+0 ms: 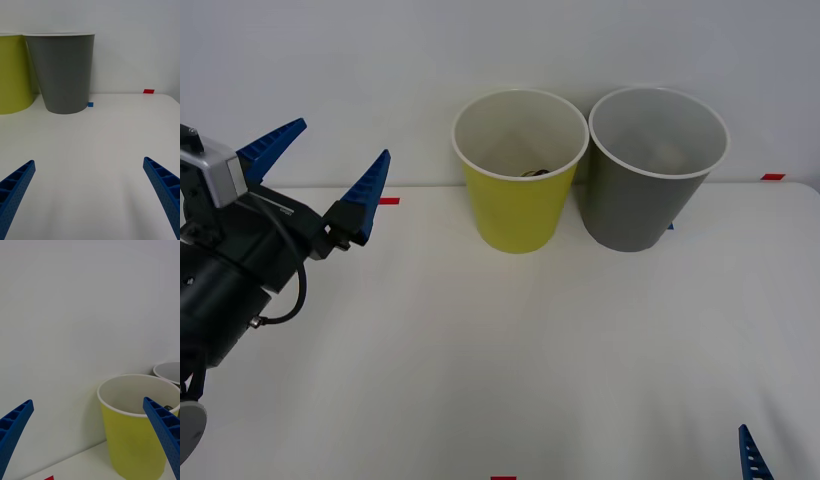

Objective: Put cans in the gray bin and PET bottles in the light green bin.

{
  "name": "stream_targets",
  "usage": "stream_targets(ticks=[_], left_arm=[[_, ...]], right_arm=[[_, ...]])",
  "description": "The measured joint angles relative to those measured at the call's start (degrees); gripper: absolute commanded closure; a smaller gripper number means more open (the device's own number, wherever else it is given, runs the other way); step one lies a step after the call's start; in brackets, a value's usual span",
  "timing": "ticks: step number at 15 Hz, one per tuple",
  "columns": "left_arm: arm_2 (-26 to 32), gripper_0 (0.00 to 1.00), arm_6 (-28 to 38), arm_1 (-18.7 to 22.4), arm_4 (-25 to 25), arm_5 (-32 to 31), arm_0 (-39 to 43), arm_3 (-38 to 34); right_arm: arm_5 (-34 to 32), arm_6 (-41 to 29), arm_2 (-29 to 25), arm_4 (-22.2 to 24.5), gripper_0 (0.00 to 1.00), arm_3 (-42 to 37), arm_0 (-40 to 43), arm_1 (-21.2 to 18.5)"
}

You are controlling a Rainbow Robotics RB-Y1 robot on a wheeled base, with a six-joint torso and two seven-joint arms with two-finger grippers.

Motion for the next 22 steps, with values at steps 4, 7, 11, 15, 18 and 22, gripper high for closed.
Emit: stream_targets(ticks=[4,7,11,15,18,22], left_arm=[[-0.7,0.0,0.0,-1.4,-4.8,-5.7,8.6,0.0],[-0.9,0.0,-0.5,-4.0,-5.3,-6.7,13.5,0.0],[-0.9,0.0,-1.6,-3.4,-6.8,-12.4,20.1,0.1],[-1.1,0.0,-2.6,-3.3,-10.8,-19.7,28.3,0.4],[-1.8,0.0,-2.9,-3.2,-12.3,-22.0,32.9,0.4],[-3.5,0.0,-3.4,-3.2,-14.0,-29.2,36.5,3.9]], right_arm=[[0.0,0.0,0.0,0.0,0.0,0.0,0.0,0.0],[0.0,0.0,0.0,0.0,0.0,0.0,0.0,0.0],[0.0,0.0,0.0,0.0,0.0,0.0,0.0,0.0],[0.0,0.0,0.0,0.0,0.0,0.0,0.0,0.0],[0.0,0.0,0.0,0.0,0.0,0.0,0.0,0.0],[0.0,0.0,0.0,0.0,0.0,0.0,0.0,0.0]])
